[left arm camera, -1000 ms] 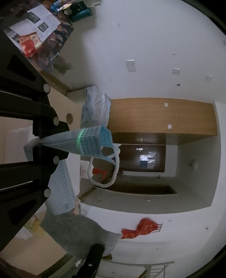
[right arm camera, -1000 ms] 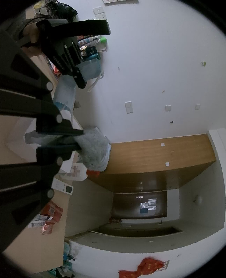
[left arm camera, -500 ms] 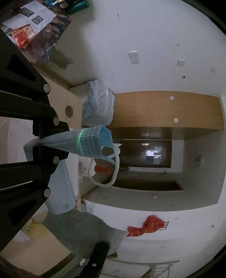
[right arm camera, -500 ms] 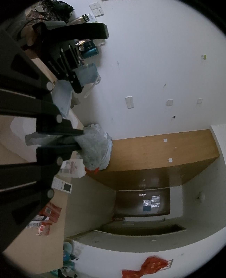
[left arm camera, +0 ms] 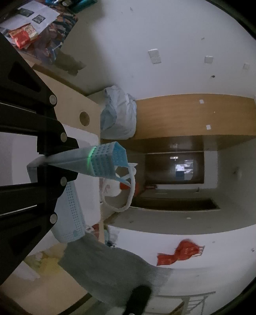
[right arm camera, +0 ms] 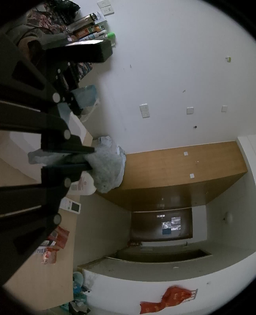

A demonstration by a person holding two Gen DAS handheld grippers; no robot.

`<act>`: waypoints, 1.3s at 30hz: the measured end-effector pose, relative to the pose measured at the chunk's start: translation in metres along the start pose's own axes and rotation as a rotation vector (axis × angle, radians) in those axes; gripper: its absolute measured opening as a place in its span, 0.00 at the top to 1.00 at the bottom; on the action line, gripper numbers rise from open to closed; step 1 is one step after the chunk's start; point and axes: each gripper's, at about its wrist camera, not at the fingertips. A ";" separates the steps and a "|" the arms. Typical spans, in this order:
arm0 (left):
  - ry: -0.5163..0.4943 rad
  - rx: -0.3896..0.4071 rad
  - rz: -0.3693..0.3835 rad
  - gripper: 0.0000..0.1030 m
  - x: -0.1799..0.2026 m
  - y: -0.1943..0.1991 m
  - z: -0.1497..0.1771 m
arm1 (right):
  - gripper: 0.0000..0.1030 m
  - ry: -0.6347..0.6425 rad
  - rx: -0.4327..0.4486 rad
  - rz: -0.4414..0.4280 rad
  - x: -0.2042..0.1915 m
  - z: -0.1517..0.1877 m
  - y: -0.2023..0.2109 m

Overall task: Organize soft objects
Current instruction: 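Open the left gripper over the foam box, dropping the blue mesh item, then lower the grey sock into the foam box and open the right gripper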

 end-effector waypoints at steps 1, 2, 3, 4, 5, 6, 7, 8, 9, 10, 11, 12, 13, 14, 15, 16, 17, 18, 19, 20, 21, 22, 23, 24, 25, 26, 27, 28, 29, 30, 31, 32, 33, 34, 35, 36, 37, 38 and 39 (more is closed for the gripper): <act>-0.004 -0.002 -0.002 0.92 0.000 -0.001 0.001 | 0.89 0.002 0.001 0.002 -0.001 -0.001 0.000; -0.007 -0.005 -0.006 0.90 0.000 -0.003 0.001 | 0.89 0.002 0.001 0.002 -0.001 -0.001 0.000; -0.006 -0.007 -0.014 0.83 0.000 -0.004 0.002 | 0.89 0.001 0.001 0.002 -0.001 -0.001 -0.001; -0.007 -0.011 -0.025 0.78 0.001 -0.005 0.002 | 0.89 0.003 0.000 0.002 -0.001 -0.001 -0.001; -0.008 -0.022 -0.031 0.64 0.000 -0.007 0.003 | 0.89 0.002 0.001 0.002 -0.001 -0.001 -0.001; -0.004 -0.029 -0.034 0.50 -0.001 -0.009 0.004 | 0.89 0.001 0.002 0.003 -0.001 -0.001 -0.001; -0.001 -0.033 -0.034 0.44 -0.002 -0.009 0.005 | 0.89 0.002 0.000 0.002 -0.001 -0.001 -0.001; 0.002 -0.026 -0.029 0.33 -0.003 -0.008 0.006 | 0.89 0.002 -0.001 0.001 -0.002 -0.001 -0.001; 0.006 -0.015 -0.034 0.21 -0.004 -0.005 0.006 | 0.89 0.002 -0.001 0.000 -0.002 0.000 -0.001; 0.007 -0.003 -0.047 0.17 -0.005 -0.003 0.008 | 0.89 0.002 -0.001 -0.001 -0.002 0.000 0.000; 0.008 0.007 -0.057 0.14 -0.006 -0.001 0.009 | 0.89 0.004 -0.002 -0.002 -0.002 0.000 -0.001; 0.010 0.013 -0.068 0.13 -0.006 0.001 0.010 | 0.89 0.004 -0.003 -0.003 -0.003 0.000 -0.001; 0.017 0.014 -0.074 0.13 -0.008 0.003 0.010 | 0.89 0.008 -0.005 -0.004 -0.004 0.000 -0.002; 0.023 0.014 -0.069 0.13 -0.010 0.004 0.011 | 0.89 0.009 -0.006 -0.004 -0.005 0.000 -0.002; 0.034 0.015 -0.063 0.13 -0.013 0.006 0.011 | 0.89 0.009 -0.007 -0.007 -0.005 0.000 -0.002; 0.038 0.016 -0.064 0.12 -0.014 0.008 0.011 | 0.89 0.009 -0.008 -0.010 -0.005 -0.001 -0.003; 0.040 0.017 -0.066 0.11 -0.015 0.009 0.011 | 0.89 0.012 -0.009 -0.012 -0.007 -0.001 -0.003; 0.042 0.021 -0.070 0.09 -0.016 0.012 0.011 | 0.89 0.014 -0.009 -0.016 -0.008 -0.003 -0.004; 0.044 0.029 -0.070 0.08 -0.018 0.015 0.012 | 0.89 0.016 -0.009 -0.019 -0.007 -0.003 -0.004; 0.049 0.038 -0.072 0.06 -0.020 0.018 0.012 | 0.89 0.018 -0.008 -0.021 -0.006 -0.005 -0.005; 0.053 0.046 -0.075 0.05 -0.021 0.021 0.013 | 0.89 0.020 -0.007 -0.025 -0.008 -0.006 -0.004; 0.057 0.054 -0.079 0.05 -0.022 0.025 0.013 | 0.89 0.023 -0.007 -0.028 -0.009 -0.006 -0.005; 0.058 0.061 -0.081 0.05 -0.023 0.028 0.013 | 0.89 0.026 -0.007 -0.033 -0.011 -0.007 -0.005; 0.059 0.066 -0.084 0.05 -0.024 0.030 0.013 | 0.89 0.029 -0.008 -0.037 -0.014 -0.007 -0.006; 0.060 0.071 -0.090 0.05 -0.026 0.033 0.013 | 0.89 0.031 -0.009 -0.041 -0.015 -0.007 -0.007; 0.061 0.075 -0.095 0.05 -0.028 0.036 0.014 | 0.89 0.032 -0.010 -0.047 -0.017 -0.007 -0.008; 0.064 0.076 -0.099 0.05 -0.029 0.037 0.014 | 0.89 0.033 -0.013 -0.052 -0.018 -0.006 -0.009; 0.069 0.077 -0.104 0.04 -0.032 0.039 0.015 | 0.89 0.034 -0.017 -0.058 -0.020 -0.006 -0.010; 0.075 0.079 -0.111 0.04 -0.035 0.041 0.016 | 0.89 0.035 -0.023 -0.064 -0.022 -0.006 -0.013; 0.079 0.082 -0.119 0.04 -0.038 0.043 0.017 | 0.89 0.036 -0.029 -0.070 -0.024 -0.006 -0.016; 0.084 0.083 -0.129 0.04 -0.041 0.046 0.018 | 0.89 0.036 -0.033 -0.074 -0.026 -0.006 -0.019; 0.090 0.083 -0.141 0.04 -0.044 0.048 0.019 | 0.89 0.036 -0.037 -0.079 -0.028 -0.006 -0.022; 0.093 0.083 -0.148 0.03 -0.048 0.049 0.020 | 0.89 0.040 -0.041 -0.083 -0.031 -0.006 -0.025; 0.096 0.084 -0.155 0.03 -0.050 0.051 0.020 | 0.89 0.043 -0.045 -0.086 -0.033 -0.006 -0.027; 0.103 0.086 -0.166 0.03 -0.054 0.053 0.021 | 0.89 0.044 -0.047 -0.092 -0.036 -0.007 -0.029; 0.108 0.090 -0.175 0.03 -0.057 0.055 0.022 | 0.89 0.047 -0.050 -0.099 -0.039 -0.007 -0.031; 0.115 0.092 -0.183 0.03 -0.061 0.057 0.023 | 0.89 0.052 -0.054 -0.102 -0.041 -0.006 -0.032; 0.121 0.093 -0.189 0.02 -0.064 0.058 0.023 | 0.89 0.056 -0.059 -0.104 -0.043 -0.006 -0.034; 0.128 0.095 -0.193 0.02 -0.067 0.060 0.024 | 0.89 0.058 -0.063 -0.107 -0.043 -0.005 -0.034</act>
Point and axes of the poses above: each gripper's, at about its wrist camera, not at the fingertips, and y roughly against the way its jaws point, x to its right, z to its underside, and after that the axes turned 6 degrees about -x, right-handed
